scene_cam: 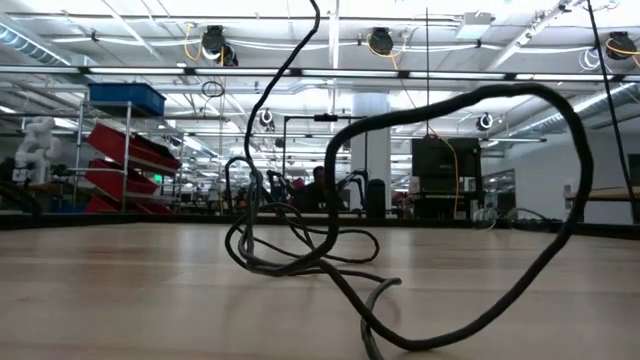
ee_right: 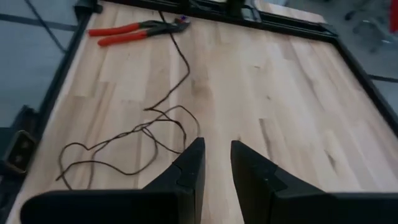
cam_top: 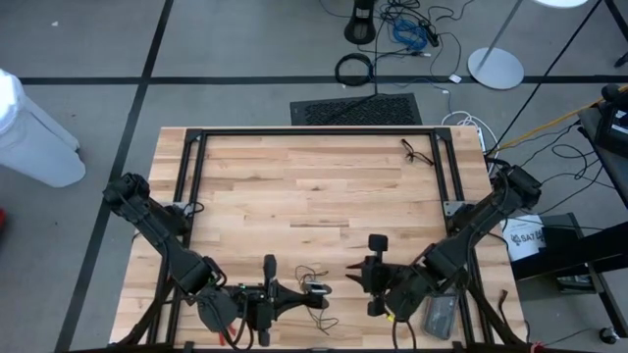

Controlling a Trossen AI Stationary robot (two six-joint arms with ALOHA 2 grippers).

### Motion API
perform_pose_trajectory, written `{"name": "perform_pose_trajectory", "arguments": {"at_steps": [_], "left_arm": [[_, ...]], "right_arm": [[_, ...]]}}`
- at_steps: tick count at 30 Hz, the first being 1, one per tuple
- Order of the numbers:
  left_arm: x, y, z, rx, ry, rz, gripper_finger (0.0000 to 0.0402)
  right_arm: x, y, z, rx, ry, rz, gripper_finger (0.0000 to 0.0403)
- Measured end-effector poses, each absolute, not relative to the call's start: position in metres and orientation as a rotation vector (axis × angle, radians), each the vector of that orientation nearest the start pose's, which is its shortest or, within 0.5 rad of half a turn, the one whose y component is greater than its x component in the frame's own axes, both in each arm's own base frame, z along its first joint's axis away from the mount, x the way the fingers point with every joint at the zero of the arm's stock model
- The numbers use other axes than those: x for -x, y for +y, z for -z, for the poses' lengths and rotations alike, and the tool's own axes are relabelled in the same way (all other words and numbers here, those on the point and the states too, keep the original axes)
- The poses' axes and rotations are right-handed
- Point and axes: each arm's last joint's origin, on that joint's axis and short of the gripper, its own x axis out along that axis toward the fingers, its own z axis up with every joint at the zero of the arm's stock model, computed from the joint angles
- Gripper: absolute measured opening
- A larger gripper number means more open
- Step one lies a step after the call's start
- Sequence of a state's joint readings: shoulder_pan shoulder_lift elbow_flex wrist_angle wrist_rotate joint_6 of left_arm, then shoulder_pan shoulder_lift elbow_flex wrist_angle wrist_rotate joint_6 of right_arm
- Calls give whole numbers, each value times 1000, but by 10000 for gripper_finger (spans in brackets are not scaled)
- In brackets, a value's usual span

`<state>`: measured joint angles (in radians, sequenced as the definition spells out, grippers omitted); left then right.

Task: Coil cords
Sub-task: Coil the black wire onto the black spool

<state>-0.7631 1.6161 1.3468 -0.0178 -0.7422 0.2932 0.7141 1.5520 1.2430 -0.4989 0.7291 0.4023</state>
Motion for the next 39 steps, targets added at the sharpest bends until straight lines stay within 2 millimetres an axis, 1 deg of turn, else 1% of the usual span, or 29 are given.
{"name": "perform_pose_trajectory", "arguments": {"at_steps": [5,8,11,16,20,24,26,29,32,35,39], "left_arm": [[-279,-243,-335,-483,203,59,10],[-278,-244,-335,-471,204,59,10],[-278,-244,-335,-465,205,58,10],[-278,-244,-334,-467,206,55,10],[-278,-244,-334,-485,206,55,10],[-279,-243,-335,-498,205,53,10],[-280,-242,-335,-497,204,50,10],[-280,-242,-335,-507,203,49,10],[-280,-242,-336,-509,198,49,10],[-280,-242,-336,-510,198,50,10],[-280,-242,-335,-511,199,51,10]], "right_arm": [[-269,197,-288,153,579,68,66],[-274,196,-287,207,571,48,66],[-279,197,-280,260,591,45,66],[-287,199,-266,292,626,53,66],[-291,197,-264,272,624,70,66],[-296,198,-268,216,566,72,66],[-301,200,-267,198,533,75,66],[-310,205,-256,203,522,73,69],[-323,206,-242,191,527,66,80],[-336,203,-227,167,539,48,101],[-349,202,-219,119,513,8,129]]}}
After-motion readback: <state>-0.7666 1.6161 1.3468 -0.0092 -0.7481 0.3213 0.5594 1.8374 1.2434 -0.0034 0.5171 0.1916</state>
